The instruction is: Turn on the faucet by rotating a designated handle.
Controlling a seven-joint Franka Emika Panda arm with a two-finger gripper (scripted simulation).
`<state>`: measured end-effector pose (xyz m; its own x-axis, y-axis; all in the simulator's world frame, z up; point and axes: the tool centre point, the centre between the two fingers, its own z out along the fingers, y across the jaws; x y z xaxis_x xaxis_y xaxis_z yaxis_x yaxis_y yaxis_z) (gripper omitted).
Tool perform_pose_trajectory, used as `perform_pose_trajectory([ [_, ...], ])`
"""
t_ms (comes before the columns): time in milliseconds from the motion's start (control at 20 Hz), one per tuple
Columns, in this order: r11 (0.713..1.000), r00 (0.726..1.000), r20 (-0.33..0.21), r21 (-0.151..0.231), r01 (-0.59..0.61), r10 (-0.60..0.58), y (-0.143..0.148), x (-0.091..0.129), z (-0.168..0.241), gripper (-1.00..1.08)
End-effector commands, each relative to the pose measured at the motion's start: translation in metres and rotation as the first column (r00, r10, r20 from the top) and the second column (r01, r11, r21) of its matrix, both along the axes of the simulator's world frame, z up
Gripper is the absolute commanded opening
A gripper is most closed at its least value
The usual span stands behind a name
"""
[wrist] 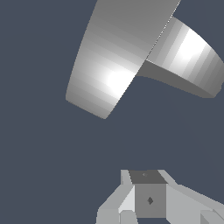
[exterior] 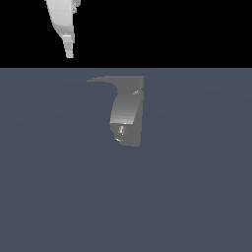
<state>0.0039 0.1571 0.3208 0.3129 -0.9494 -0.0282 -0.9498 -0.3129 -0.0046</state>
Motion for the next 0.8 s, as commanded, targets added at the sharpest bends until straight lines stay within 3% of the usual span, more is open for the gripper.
perform_pose_trajectory([
  [0,0.998,0.998,0.0,-0.003,0.059,-0.059,-0.003,0.015,-0.008,-1.0],
  [350,0.971,0.971,0.001,-0.014,0.238,-0.238,-0.017,0.059,-0.03,-1.0],
  [750,0.9,0.901,0.003,-0.024,0.434,-0.434,-0.044,0.105,-0.055,-1.0],
])
